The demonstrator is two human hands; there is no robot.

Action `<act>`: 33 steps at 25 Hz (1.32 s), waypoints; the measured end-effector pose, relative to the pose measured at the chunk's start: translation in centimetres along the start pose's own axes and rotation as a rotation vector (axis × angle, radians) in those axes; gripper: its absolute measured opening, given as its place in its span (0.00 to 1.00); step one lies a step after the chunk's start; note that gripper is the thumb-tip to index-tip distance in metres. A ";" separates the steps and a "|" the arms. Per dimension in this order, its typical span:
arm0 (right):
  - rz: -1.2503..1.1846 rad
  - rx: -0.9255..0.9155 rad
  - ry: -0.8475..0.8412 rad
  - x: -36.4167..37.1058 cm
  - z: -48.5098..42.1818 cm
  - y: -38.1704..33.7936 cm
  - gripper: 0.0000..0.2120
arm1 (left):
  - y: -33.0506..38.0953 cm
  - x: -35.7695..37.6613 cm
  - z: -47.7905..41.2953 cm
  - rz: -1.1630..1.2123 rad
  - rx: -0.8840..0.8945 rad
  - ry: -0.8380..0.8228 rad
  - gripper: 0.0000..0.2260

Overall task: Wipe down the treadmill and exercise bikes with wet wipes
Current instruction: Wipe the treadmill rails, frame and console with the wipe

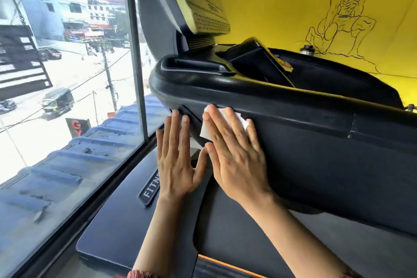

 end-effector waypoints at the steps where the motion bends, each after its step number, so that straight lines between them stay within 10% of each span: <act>1: 0.006 -0.030 -0.006 0.0 -0.8 -0.6 0.23 | -0.4 -0.2 0.0 0.012 -0.032 0.000 0.29; 15: 0.111 -0.108 -0.148 -1.2 13.0 7.9 0.27 | 1.2 0.3 0.3 0.032 -0.066 -0.015 0.29; 27: -0.210 -0.269 0.178 -2.2 -2.5 1.7 0.20 | 1.6 -1.1 -0.7 0.050 -0.105 -0.005 0.27; 33: 0.001 -0.043 -0.084 -2.0 -7.4 0.5 0.24 | 1.8 -0.9 -3.4 0.068 -0.043 -0.010 0.28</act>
Point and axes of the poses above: each hand's wrist, its own z-axis away from the middle knuckle, its own x-axis out of the palm, y = z × x, the point moved 2 cm from there along -z, towards the middle knuckle, and after that the axes turned 9 degrees about z, right-handed, at the moved point
